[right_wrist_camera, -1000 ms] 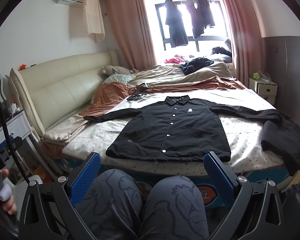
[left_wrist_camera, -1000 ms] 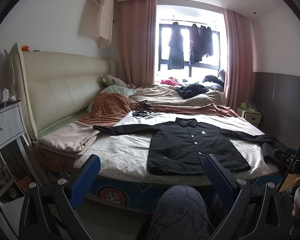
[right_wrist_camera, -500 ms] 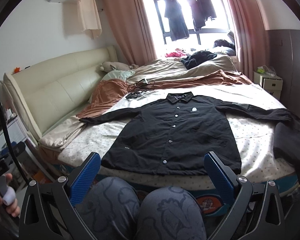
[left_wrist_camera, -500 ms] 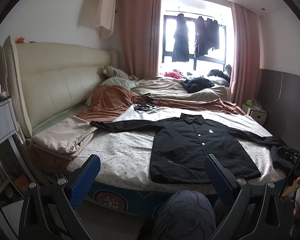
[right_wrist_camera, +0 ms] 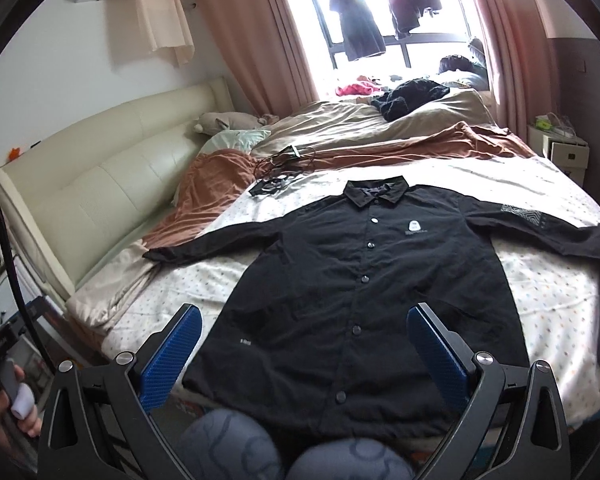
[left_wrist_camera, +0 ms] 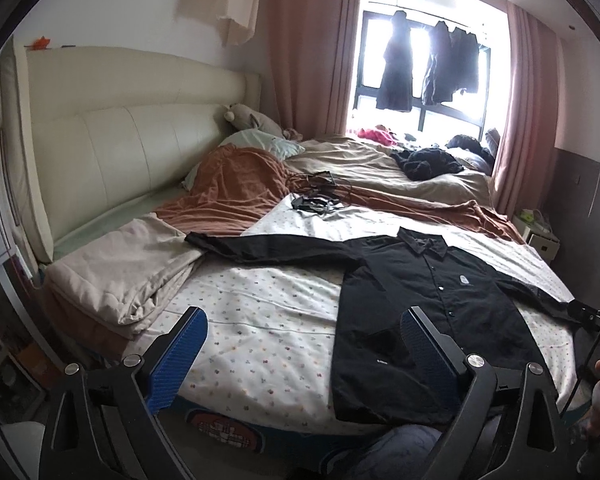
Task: Fold large clothes
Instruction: 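Grasp the sleeve cuffs with the left and right grippers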
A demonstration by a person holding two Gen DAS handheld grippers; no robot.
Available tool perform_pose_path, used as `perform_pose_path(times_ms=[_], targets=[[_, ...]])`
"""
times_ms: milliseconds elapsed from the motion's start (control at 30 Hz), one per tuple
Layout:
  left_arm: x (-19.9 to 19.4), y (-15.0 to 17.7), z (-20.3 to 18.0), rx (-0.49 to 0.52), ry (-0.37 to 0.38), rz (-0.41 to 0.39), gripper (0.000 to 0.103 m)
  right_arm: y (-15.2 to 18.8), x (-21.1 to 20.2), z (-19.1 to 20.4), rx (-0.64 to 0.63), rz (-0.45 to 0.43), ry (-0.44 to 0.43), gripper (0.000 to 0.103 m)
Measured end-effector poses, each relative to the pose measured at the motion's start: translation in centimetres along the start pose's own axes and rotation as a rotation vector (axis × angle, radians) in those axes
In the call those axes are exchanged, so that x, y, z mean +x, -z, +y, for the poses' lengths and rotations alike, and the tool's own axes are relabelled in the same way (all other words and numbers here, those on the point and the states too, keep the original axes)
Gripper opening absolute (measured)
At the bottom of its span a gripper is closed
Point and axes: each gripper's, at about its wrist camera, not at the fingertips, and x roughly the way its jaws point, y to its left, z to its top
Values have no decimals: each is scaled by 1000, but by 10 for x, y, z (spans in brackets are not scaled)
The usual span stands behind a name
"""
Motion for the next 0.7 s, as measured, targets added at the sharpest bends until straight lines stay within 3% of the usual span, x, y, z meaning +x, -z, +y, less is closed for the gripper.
perform_pose_path(times_ms=[700], targets=[[183, -72, 94, -164, -109, 162, 71, -67, 190, -11, 143, 97, -75, 76]])
